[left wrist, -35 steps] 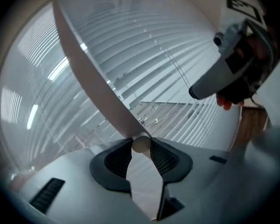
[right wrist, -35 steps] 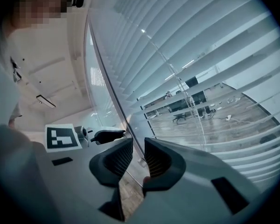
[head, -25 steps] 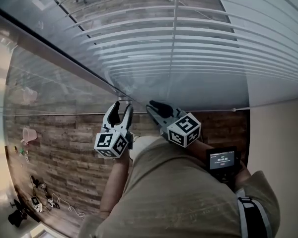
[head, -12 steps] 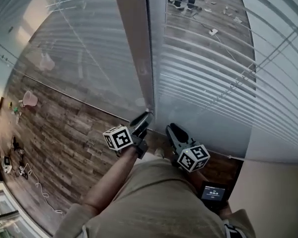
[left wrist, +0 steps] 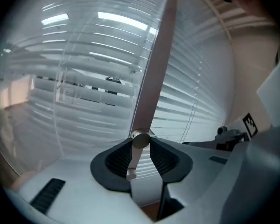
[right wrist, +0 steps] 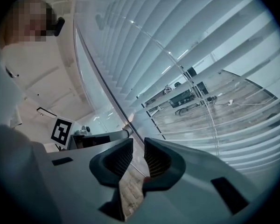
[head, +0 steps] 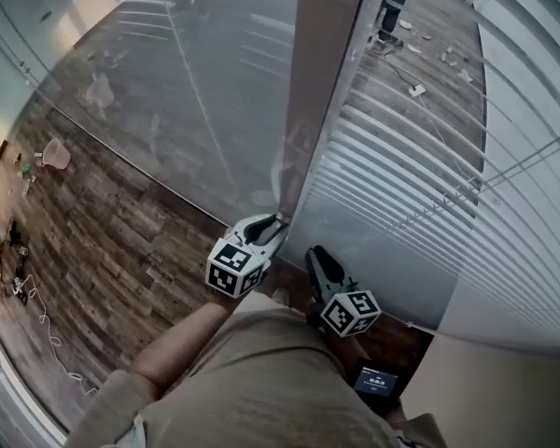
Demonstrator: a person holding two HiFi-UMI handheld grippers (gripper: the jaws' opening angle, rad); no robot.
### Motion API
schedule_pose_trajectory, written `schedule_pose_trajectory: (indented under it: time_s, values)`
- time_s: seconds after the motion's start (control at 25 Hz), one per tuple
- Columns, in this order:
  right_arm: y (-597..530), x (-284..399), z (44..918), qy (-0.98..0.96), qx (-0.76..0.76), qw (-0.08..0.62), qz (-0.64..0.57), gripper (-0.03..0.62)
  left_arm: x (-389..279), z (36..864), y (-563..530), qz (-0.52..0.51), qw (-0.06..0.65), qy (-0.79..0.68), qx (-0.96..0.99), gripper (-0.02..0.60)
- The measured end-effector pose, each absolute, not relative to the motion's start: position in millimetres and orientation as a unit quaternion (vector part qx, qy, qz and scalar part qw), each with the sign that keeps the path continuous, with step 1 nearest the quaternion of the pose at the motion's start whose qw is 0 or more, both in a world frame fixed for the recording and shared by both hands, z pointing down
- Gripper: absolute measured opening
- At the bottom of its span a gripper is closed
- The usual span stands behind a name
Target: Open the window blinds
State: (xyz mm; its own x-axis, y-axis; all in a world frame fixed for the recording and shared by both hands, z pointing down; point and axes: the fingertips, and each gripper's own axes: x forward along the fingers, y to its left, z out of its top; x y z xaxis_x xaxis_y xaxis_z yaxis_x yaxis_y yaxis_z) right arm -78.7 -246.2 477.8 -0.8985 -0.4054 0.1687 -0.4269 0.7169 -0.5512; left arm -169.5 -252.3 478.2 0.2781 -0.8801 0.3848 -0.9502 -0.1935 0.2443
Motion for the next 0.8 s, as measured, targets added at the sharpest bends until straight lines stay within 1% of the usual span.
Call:
schedule_pose_trajectory:
  time_s: [0.16,0.4,0.48,0.56,0.6,0.64,0.68,0.72,0.8]
  values:
    - [-244,-82,492,-0.925,0.220,0.022,0.309,0.080,-170,491,-249,0.158,0.156,-0.612,0.759,0.135]
    - [-252,-89,499,-0.924,0.215,0.019,0.317,0.078,-177,498,-253,0.233,0.092,-0.627,0.738,0.135]
    - [-252,-91,505,-0.924,0.215,0.018,0.316,0.078,-178,502,-252,0.284,0.039,-0.625,0.726,0.135]
    - [-252,-97,510,-0.925,0.212,0.018,0.315,0.078,-183,505,-253,0.358,-0.036,-0.617,0.700,0.137]
    - [-251,-99,513,-0.925,0.210,0.020,0.317,0.078,-186,508,-253,0.387,-0.062,-0.612,0.687,0.138]
    - [-250,-100,515,-0.924,0.209,0.024,0.320,0.078,-186,512,-251,0.400,-0.064,-0.608,0.683,0.138]
    - [-248,-98,516,-0.923,0.208,0.028,0.323,0.080,-184,517,-248,0.388,-0.037,-0.606,0.693,0.138]
    - [-246,-94,514,-0.922,0.208,0.031,0.325,0.078,-180,520,-244,0.352,0.014,-0.606,0.713,0.142]
    - [-244,-85,502,-0.923,0.211,0.030,0.320,0.078,-173,516,-237,0.230,0.141,-0.601,0.752,0.193]
